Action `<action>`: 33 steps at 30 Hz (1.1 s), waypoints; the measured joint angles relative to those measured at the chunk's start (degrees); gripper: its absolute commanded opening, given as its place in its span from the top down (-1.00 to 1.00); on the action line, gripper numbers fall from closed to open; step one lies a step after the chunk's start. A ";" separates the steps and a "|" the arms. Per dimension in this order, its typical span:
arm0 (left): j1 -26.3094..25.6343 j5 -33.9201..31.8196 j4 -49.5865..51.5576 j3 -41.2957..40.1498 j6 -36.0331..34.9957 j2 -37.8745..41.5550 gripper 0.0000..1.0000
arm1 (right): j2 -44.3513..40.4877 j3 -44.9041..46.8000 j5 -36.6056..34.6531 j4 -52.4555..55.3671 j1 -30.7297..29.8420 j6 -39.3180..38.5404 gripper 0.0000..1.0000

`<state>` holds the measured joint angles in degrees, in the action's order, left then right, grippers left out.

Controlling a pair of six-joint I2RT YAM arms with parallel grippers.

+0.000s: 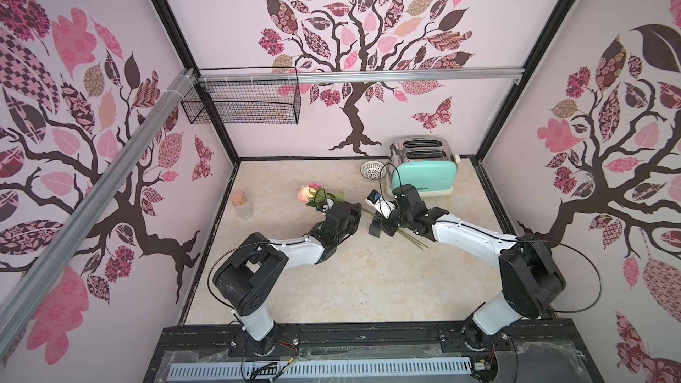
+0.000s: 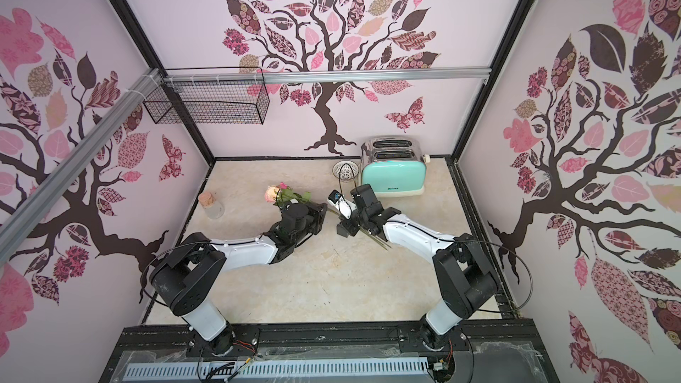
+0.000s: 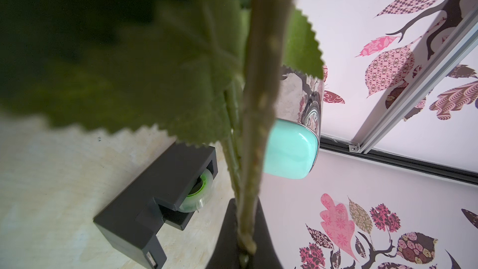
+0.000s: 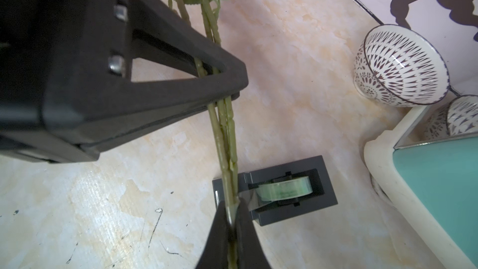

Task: Wrap bouquets with tape
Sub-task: Wrap the tape around the bouquet.

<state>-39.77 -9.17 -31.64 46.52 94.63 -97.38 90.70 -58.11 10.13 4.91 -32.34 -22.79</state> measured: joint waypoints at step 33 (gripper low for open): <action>3.15 -1.16 3.45 -11.93 1.07 15.17 0.24 | -4.00 14.32 -30.40 -26.95 -7.04 -19.41 1.00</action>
<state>-36.62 -10.33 -28.18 34.59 95.70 -82.21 86.70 -43.79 -20.27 -22.04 -39.38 -42.19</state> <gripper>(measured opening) 0.382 0.078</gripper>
